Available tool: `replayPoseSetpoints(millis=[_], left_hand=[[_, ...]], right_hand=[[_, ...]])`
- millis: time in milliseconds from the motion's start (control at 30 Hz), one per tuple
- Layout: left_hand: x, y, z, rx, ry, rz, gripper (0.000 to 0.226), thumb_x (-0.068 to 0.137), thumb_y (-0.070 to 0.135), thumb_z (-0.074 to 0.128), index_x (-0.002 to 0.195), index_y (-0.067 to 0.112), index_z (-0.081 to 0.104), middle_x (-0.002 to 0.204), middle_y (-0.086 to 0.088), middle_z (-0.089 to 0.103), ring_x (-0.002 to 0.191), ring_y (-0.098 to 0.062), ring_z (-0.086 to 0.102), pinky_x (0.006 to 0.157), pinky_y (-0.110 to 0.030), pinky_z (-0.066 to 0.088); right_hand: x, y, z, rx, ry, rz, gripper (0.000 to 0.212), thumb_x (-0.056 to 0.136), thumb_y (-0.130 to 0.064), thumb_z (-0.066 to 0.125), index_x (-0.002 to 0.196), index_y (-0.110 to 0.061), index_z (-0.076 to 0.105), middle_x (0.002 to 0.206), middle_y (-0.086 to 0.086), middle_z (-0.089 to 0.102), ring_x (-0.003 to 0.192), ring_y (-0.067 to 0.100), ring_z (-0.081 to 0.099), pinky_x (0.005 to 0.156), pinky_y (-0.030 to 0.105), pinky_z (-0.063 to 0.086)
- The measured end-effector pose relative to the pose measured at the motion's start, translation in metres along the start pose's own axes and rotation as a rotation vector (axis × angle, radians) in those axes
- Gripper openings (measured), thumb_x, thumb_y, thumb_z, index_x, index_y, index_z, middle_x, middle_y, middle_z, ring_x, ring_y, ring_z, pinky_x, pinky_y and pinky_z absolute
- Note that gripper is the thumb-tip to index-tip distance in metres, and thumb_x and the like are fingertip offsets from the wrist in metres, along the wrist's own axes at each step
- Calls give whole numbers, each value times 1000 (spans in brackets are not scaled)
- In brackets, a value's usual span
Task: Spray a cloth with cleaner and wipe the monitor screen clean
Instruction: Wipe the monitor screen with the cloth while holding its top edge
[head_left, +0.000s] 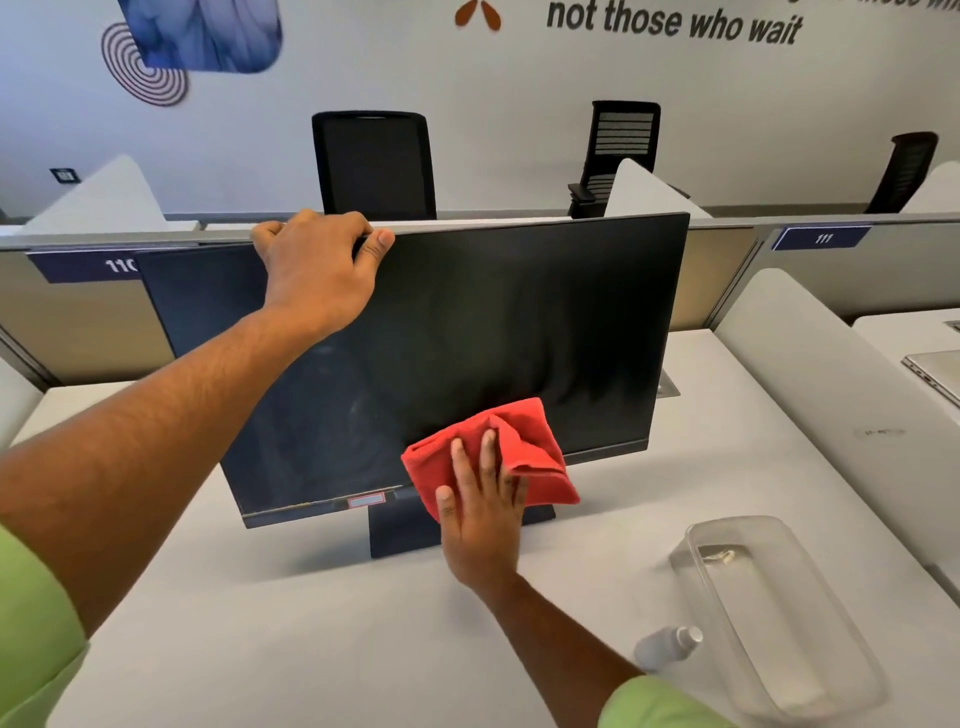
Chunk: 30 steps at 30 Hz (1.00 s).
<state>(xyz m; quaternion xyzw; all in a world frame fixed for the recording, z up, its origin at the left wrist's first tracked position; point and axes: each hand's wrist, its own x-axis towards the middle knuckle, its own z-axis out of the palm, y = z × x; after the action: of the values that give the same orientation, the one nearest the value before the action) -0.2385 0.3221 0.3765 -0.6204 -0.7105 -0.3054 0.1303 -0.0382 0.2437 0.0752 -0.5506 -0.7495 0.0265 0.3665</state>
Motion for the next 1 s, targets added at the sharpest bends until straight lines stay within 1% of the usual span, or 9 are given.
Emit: replayPoseSetpoints(millis=[133, 267, 433, 500, 600, 733, 867, 933, 1000], left_hand=[[0, 0, -1, -4, -4, 9, 40, 103, 52, 40, 98, 22, 66, 82, 1, 57, 89, -18, 45, 87, -45, 26], [1, 1, -1, -12, -7, 2, 40, 103, 52, 41, 100, 22, 66, 83, 0, 59, 90, -19, 45, 91, -49, 28], [1, 6, 2, 1, 11, 5, 40, 102, 53, 41, 96, 22, 66, 81, 0, 57, 89, -18, 44, 87, -45, 26], [1, 6, 2, 12, 17, 12, 41, 103, 53, 40, 95, 22, 65, 78, 1, 54, 87, -19, 43, 85, -45, 25], [0, 2, 1, 10, 18, 9, 42, 103, 52, 39, 95, 21, 66, 76, 1, 54, 86, -19, 43, 86, -46, 28], [-1, -1, -1, 2, 8, 1, 43, 103, 53, 39, 99, 20, 67, 79, 0, 56, 88, -19, 44, 87, -47, 29], [-1, 3, -2, 7, -13, 1, 42, 103, 54, 39, 101, 22, 67, 79, 2, 54, 90, -18, 43, 88, -47, 28], [-1, 3, -3, 5, -19, -1, 43, 103, 54, 38, 101, 22, 67, 79, 1, 54, 90, -18, 42, 89, -47, 28], [-2, 3, -3, 6, -18, -8, 43, 103, 54, 38, 102, 22, 67, 79, 1, 55, 90, -19, 42, 88, -47, 27]], right_hand=[[33, 37, -19, -21, 149, 232, 66, 109, -47, 37, 167, -19, 24, 176, 12, 6, 160, 41, 18, 128, 57, 18], [68, 63, -36, 2, 214, 490, 72, 111, -54, 23, 168, -12, 14, 175, 18, 7, 161, 43, 11, 130, 56, 13], [77, 29, -28, 232, 249, 744, 78, 104, -55, 18, 167, -9, 5, 175, 21, 0, 162, 42, 3, 132, 55, 7], [71, -3, -16, 329, 252, 765, 81, 102, -51, 25, 165, -3, 8, 173, 25, 0, 161, 44, 3, 132, 52, 5], [43, -49, 3, 336, 199, 638, 80, 105, -46, 34, 164, 2, 10, 172, 23, -4, 161, 42, 1, 132, 44, -1], [35, -52, 7, 279, 112, 593, 84, 105, -54, 28, 163, 1, 1, 172, 20, -9, 162, 39, -4, 132, 41, -6], [71, -16, -17, 261, 183, 809, 94, 98, -62, 19, 163, 5, 9, 171, 30, 7, 160, 47, 8, 130, 50, 4], [93, 17, -36, 265, 183, 946, 95, 99, -65, 15, 165, 3, 4, 173, 28, 3, 161, 45, 3, 131, 50, 1], [107, 53, -57, 239, 168, 1006, 84, 108, -58, 22, 166, -1, -1, 175, 23, -1, 162, 41, 1, 132, 51, 2]])
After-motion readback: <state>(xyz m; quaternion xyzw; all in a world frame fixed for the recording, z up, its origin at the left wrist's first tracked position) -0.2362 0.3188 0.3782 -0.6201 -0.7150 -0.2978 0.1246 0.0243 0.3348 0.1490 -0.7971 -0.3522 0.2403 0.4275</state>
